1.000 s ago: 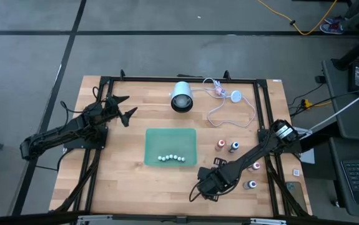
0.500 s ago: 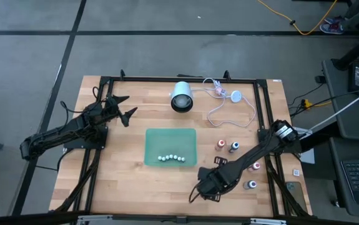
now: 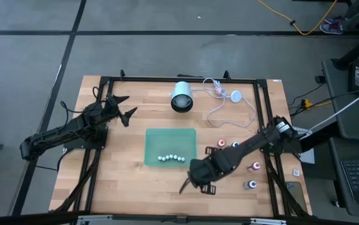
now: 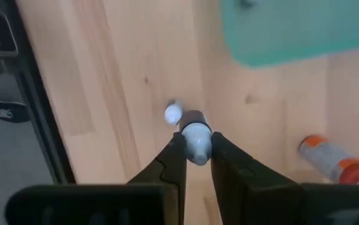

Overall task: Pick & Place food coloring
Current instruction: Put the right small black food coloring bottle into the bin

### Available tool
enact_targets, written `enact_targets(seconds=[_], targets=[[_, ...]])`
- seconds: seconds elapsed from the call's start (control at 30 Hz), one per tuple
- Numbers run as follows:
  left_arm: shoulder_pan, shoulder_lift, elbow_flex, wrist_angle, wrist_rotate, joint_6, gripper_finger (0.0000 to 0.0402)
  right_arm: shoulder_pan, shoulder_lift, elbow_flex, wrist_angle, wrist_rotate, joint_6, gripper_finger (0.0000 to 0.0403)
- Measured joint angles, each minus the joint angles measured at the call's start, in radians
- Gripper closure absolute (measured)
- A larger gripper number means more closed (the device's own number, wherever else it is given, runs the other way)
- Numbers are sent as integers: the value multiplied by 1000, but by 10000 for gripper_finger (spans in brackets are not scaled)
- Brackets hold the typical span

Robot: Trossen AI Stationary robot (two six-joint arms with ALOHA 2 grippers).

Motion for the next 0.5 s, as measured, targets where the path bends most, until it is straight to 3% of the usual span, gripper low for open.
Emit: enact_targets(seconds=[0.5], targets=[[0, 0, 0, 0, 0, 0, 41, -172, 41, 51, 44, 3, -177, 347]])
